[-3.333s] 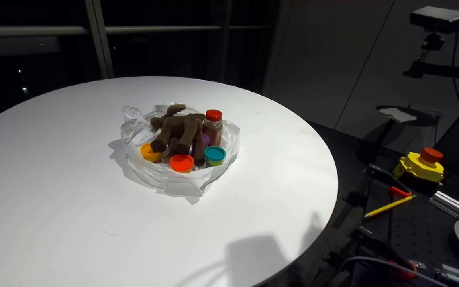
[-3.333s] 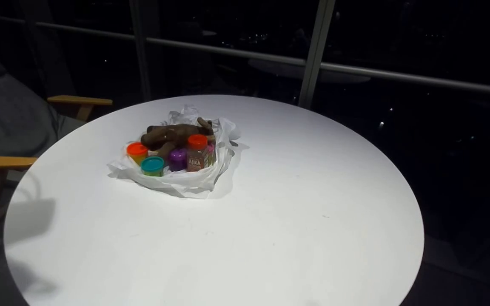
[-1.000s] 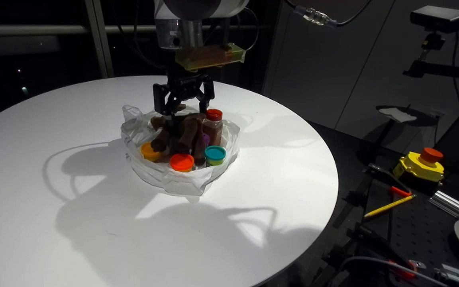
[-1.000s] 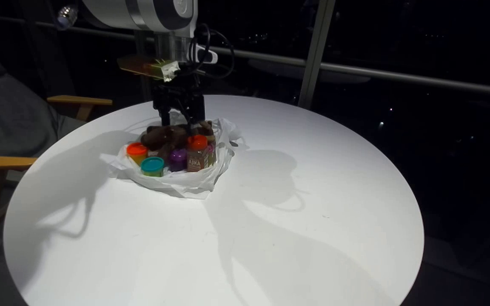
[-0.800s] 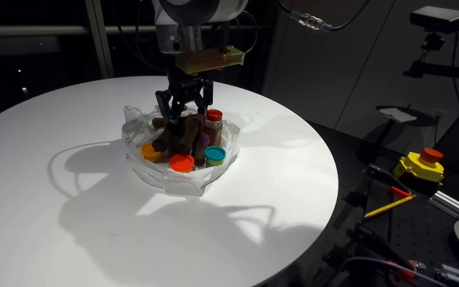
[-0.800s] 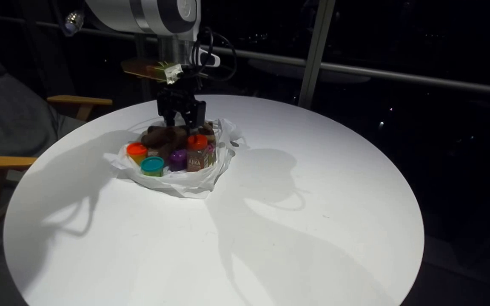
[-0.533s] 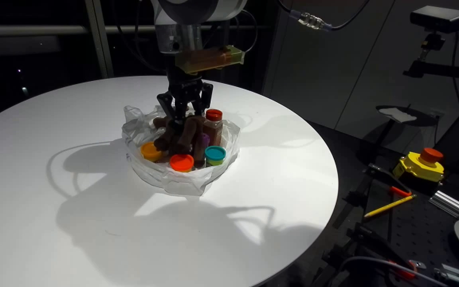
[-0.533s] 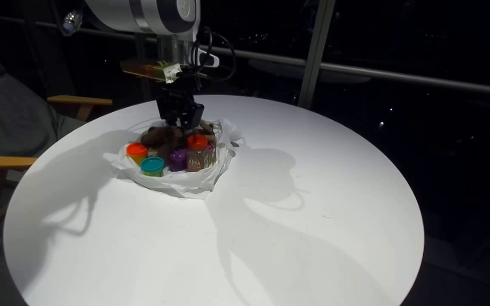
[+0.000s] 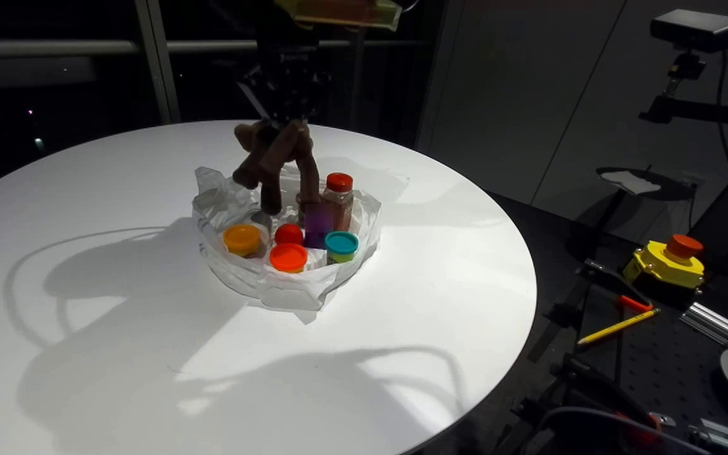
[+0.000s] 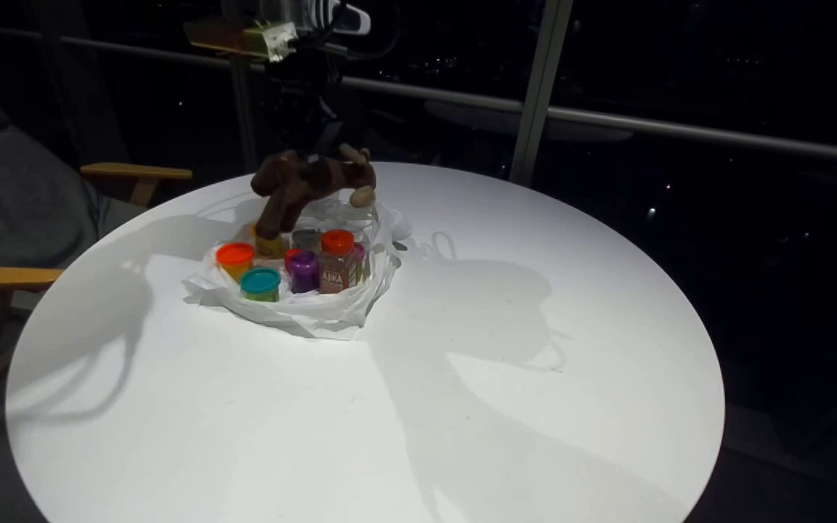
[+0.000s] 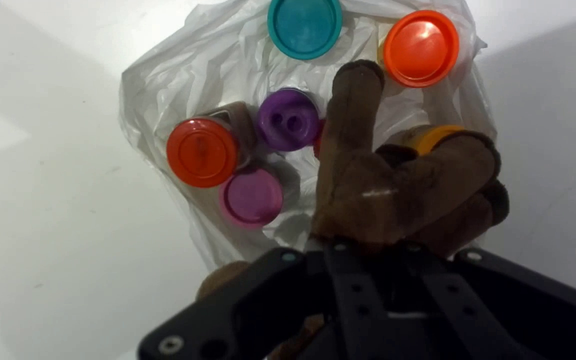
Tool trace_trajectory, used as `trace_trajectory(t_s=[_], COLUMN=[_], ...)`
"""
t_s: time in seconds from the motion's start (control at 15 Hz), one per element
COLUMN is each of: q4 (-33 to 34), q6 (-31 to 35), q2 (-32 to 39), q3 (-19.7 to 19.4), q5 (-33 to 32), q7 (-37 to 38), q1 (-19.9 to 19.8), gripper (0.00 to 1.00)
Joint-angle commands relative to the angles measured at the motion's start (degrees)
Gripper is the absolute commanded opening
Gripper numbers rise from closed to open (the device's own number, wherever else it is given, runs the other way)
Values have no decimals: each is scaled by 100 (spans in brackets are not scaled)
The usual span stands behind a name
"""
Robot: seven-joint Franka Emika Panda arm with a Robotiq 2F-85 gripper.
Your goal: Remove all the objects from the plastic bag and put them on the table
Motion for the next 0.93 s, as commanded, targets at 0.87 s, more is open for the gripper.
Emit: trace_trajectory(t_s=[0.87], q4=[-2795], q6=[810], q2=[-2299], q3=[-691], q5=[46], q7=[-397], q1=[-1497], gripper=[5])
